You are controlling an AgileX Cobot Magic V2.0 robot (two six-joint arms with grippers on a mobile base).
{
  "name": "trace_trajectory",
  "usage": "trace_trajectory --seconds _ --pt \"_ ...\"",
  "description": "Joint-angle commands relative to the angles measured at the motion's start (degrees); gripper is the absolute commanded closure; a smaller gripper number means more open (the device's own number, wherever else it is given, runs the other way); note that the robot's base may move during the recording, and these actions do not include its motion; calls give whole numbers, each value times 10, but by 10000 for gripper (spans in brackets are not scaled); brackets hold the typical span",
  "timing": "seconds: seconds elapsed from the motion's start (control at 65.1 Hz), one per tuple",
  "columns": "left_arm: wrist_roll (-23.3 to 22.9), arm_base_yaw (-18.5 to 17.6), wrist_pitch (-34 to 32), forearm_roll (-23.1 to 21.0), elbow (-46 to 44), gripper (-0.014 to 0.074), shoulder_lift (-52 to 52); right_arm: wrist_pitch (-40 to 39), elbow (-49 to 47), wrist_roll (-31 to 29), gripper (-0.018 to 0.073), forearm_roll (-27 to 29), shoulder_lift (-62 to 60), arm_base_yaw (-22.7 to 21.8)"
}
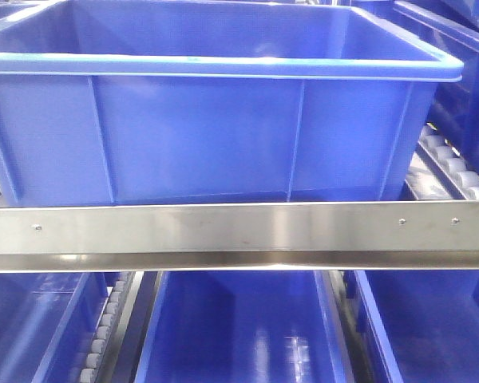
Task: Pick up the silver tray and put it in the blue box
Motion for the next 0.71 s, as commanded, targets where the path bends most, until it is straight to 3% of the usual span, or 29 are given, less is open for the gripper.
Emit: trace_trajectory --seconds 0.0,0.614,0.66,0.691 --pt "1 -2 -44 2 -16 700 7 -38 2 -5 507 1 -12 -4" --pt "1 -2 -40 2 -15 700 7 -45 2 -5 507 1 -12 -4" --pt "1 -2 -30 -13 -15 700 7 -45 2 -5 507 1 -12 -4" --pt "1 -1 -17 -51 -15 700 7 -45 2 -5 507 1 -12 -4"
